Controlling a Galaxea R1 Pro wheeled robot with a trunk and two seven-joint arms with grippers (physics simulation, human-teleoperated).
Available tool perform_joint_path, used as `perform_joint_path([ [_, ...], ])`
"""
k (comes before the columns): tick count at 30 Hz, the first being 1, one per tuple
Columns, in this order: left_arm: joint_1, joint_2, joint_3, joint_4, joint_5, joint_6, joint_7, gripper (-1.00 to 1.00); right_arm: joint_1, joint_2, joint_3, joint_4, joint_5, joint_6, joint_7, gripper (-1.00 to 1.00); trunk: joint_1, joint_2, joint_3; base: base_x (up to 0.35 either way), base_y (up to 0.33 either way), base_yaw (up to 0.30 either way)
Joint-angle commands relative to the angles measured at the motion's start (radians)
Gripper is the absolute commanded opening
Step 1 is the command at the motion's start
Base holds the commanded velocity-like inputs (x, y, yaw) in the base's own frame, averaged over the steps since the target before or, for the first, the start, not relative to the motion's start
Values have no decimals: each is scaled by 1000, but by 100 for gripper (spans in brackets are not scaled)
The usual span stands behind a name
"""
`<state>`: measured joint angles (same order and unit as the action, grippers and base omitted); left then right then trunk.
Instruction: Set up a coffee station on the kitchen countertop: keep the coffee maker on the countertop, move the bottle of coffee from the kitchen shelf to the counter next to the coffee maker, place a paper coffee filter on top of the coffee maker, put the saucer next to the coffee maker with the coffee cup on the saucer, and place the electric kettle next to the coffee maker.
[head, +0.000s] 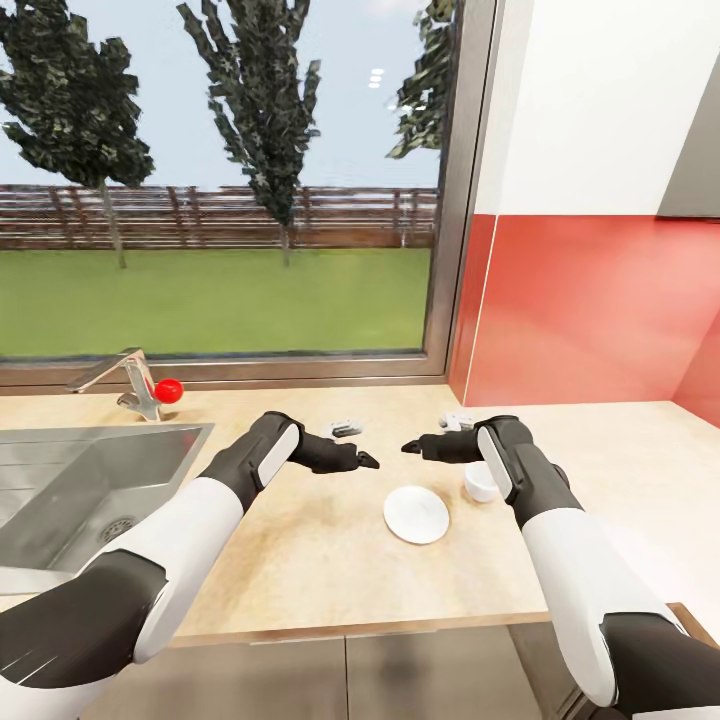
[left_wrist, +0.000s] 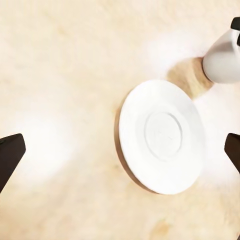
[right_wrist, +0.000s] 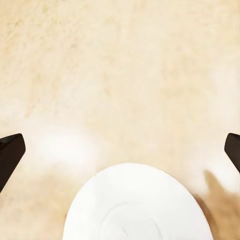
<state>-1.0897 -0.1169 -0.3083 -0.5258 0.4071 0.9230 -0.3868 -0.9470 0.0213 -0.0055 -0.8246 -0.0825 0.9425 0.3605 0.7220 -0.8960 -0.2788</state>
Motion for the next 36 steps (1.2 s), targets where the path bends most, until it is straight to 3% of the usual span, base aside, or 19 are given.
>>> perform_joint_path([
  [1,-1,0,-1,0,-5,1,-6,100,-1,0,-1,-1,-8,5,-4,100,0,-1,-1,0,0,0],
  [6,3,1,0,14,-6,-7,-6,100,-1,0,-1,-1,-8,5,-5,100,0,-1,-1,8,-1,0],
  [11,11,-1,-1,47,-5,-100,-6,100,-1,0,-1,-1,-8,5,-5,100,0,-1,-1,166,-107,0],
  [27,11,0,0,92,-4,-114,-6,100,-1,0,-1,1,-8,5,-2,100,0,-1,-1,24,-16,0],
  [30,11,0,0,121,-4,-124,-6,100,-1,0,-1,26,-8,4,-2,100,0,-1,-1,0,0,0],
  [34,11,0,-1,155,-5,-179,-6,100,-1,0,-1,133,-8,1,-3,100,0,-1,-1,0,0,0],
  [36,10,10,5,144,-1,-167,-9,100,-10,0,-5,120,-10,10,6,100,0,-1,-1,0,0,0],
])
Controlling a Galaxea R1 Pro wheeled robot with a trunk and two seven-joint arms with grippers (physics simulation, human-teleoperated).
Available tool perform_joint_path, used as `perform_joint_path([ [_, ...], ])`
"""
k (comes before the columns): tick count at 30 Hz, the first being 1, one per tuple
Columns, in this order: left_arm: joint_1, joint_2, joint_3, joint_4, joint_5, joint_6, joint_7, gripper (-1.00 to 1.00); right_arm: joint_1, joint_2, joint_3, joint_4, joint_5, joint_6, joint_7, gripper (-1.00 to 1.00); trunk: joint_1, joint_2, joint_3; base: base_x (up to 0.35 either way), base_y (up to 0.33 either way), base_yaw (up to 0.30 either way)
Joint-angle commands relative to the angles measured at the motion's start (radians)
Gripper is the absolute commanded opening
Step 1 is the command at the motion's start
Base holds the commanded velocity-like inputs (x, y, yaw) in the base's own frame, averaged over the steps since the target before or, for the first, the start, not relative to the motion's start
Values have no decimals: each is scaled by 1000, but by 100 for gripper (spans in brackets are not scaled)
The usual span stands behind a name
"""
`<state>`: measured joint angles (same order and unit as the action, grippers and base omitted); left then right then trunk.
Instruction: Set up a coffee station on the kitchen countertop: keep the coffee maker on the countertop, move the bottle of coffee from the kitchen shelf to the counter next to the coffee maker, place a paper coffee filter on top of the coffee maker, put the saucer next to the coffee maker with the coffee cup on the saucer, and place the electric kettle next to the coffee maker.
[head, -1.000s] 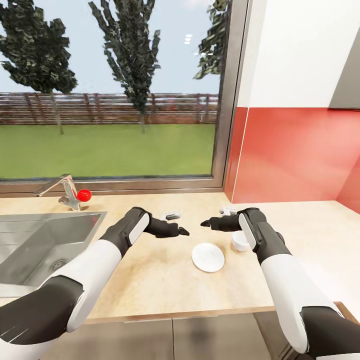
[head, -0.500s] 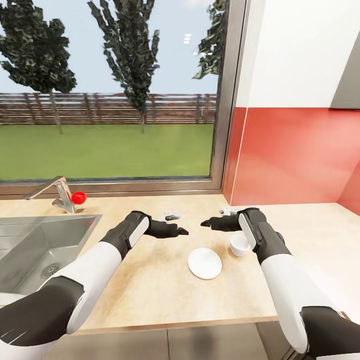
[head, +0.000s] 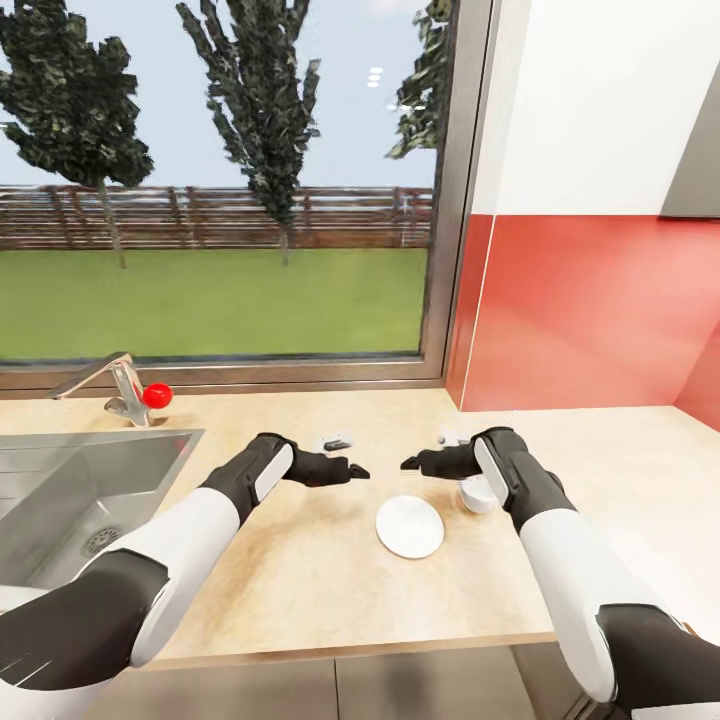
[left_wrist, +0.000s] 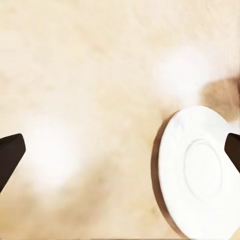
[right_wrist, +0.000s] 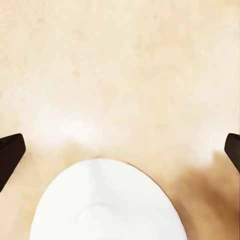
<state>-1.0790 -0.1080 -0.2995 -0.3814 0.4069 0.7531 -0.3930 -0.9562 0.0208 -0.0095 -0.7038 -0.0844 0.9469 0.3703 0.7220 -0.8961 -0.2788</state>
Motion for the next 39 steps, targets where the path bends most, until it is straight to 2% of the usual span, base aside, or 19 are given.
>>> perform_joint_path([
  [1,-1,1,-4,-4,0,3,-3,100,-1,0,-1,-6,-8,6,-4,100,0,-1,-1,0,0,0],
  [4,-1,4,-3,-8,0,0,-3,100,-1,1,0,-23,-8,4,-5,100,0,-1,-1,0,0,0],
  [12,-1,40,-3,-34,0,-9,-3,100,-1,1,4,-37,-8,-2,-6,100,0,-1,-1,-8,56,0],
  [19,-1,41,-3,-36,1,-9,-3,100,-1,0,6,-37,-8,-2,-6,100,0,-1,-1,-136,209,0],
  [26,-1,40,-3,-36,1,-9,-3,100,-1,-1,6,-37,-6,-2,-8,100,0,-1,-1,-240,18,0],
  [39,-1,39,-3,-36,1,-9,-4,100,-1,0,7,-36,-6,-2,-10,100,0,-1,-1,-104,0,-9],
])
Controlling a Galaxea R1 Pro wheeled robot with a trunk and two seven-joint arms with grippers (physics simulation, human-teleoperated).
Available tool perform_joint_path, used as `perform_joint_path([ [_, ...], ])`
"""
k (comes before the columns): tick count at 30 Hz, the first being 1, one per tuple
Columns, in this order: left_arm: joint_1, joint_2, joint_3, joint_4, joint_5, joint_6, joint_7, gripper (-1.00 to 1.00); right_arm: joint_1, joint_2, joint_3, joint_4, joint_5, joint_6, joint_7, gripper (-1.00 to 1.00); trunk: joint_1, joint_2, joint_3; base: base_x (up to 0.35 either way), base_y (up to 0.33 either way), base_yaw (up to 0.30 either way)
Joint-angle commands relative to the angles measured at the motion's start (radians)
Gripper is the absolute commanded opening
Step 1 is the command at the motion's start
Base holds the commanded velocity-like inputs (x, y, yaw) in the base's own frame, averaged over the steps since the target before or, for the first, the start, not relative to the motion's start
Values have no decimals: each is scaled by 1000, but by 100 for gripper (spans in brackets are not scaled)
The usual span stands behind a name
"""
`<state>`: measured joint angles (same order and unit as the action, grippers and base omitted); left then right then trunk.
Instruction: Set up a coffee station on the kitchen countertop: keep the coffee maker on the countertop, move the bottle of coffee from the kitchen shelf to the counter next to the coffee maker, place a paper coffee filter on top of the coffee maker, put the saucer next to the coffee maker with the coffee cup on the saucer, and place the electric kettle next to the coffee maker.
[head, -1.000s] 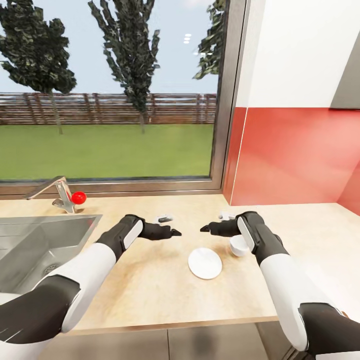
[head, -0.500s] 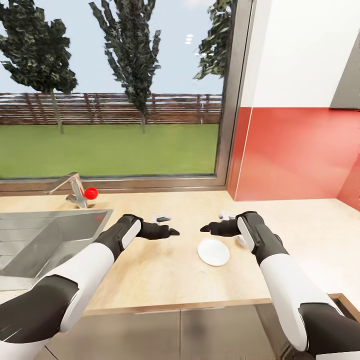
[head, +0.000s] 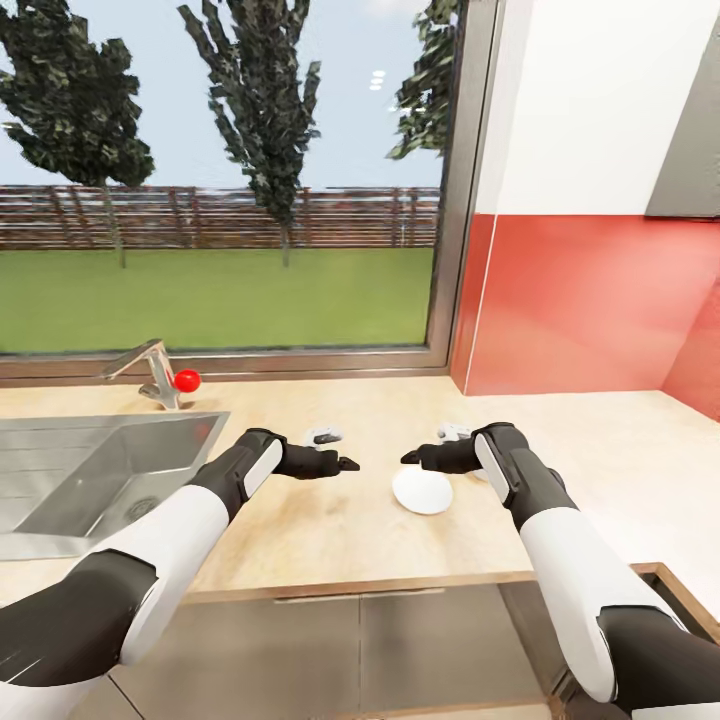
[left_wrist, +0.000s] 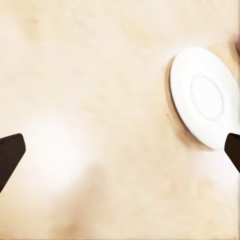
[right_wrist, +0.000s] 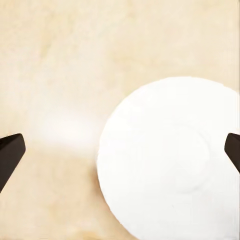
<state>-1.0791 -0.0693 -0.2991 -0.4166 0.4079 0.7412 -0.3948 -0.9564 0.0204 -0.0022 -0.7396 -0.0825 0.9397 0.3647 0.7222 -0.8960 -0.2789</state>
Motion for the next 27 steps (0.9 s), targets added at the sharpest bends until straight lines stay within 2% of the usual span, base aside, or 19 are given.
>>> perform_joint_path([
  [1,-1,0,-3,-1,0,3,-2,100,-1,0,0,0,-8,5,-4,100,0,-1,-1,-37,0,-91],
  [9,-1,1,-3,-1,1,3,-2,100,-1,1,0,0,-8,5,-4,100,0,-1,-1,-4,1,-141],
  [20,-1,0,-3,-1,2,3,-2,100,-1,1,-1,2,-8,5,-4,100,0,-1,-1,87,64,-178],
  [27,-1,-1,-3,-1,2,3,-4,100,-1,1,-1,2,-8,5,-5,100,0,-1,-1,-154,140,-215],
])
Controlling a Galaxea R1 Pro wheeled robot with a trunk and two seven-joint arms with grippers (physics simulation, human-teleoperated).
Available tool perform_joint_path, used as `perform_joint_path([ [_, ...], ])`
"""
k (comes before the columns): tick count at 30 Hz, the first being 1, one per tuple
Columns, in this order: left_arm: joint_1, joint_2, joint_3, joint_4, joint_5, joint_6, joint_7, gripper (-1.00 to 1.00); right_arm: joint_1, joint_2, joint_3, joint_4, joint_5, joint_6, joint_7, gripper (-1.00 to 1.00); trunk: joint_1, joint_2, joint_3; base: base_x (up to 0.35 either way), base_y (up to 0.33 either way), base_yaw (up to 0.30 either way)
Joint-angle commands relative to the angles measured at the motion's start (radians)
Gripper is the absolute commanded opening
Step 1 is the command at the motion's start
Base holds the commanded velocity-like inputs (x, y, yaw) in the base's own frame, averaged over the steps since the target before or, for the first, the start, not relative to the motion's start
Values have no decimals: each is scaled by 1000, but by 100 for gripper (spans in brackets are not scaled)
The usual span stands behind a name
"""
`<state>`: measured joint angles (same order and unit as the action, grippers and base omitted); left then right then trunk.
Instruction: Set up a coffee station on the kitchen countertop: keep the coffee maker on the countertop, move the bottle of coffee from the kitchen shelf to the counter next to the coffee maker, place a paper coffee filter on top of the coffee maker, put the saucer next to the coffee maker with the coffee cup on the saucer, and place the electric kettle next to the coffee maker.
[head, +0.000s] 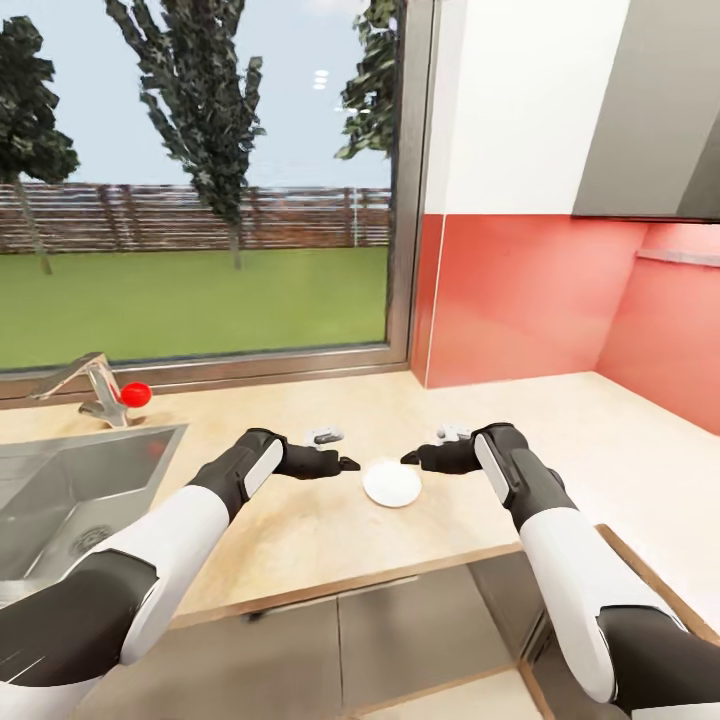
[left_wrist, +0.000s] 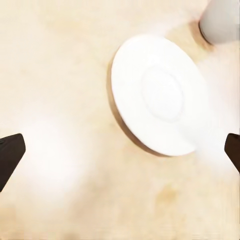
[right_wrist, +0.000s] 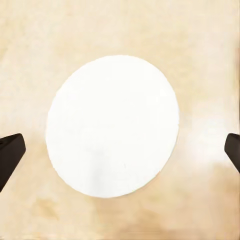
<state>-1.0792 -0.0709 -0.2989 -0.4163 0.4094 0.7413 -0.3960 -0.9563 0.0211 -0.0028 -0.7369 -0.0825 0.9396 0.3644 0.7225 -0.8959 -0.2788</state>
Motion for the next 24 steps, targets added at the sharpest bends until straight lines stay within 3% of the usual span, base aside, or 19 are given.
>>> perform_joint_path([
  [1,-1,1,-3,-1,0,3,-2,100,-1,0,0,0,-8,5,-5,100,0,-1,-1,-259,197,-221],
  [8,-1,0,-3,-1,0,3,-3,100,-1,0,0,1,-8,5,-4,100,0,-1,-1,-49,36,-183],
  [13,11,-5,-4,-1,12,-9,-14,100,8,7,-5,12,-14,-6,3,100,0,-1,-1,2,1,-21],
  [24,73,-3,5,-8,32,-11,-21,100,8,-5,-5,-1,-31,-1,4,100,0,-1,-1,0,0,0],
])
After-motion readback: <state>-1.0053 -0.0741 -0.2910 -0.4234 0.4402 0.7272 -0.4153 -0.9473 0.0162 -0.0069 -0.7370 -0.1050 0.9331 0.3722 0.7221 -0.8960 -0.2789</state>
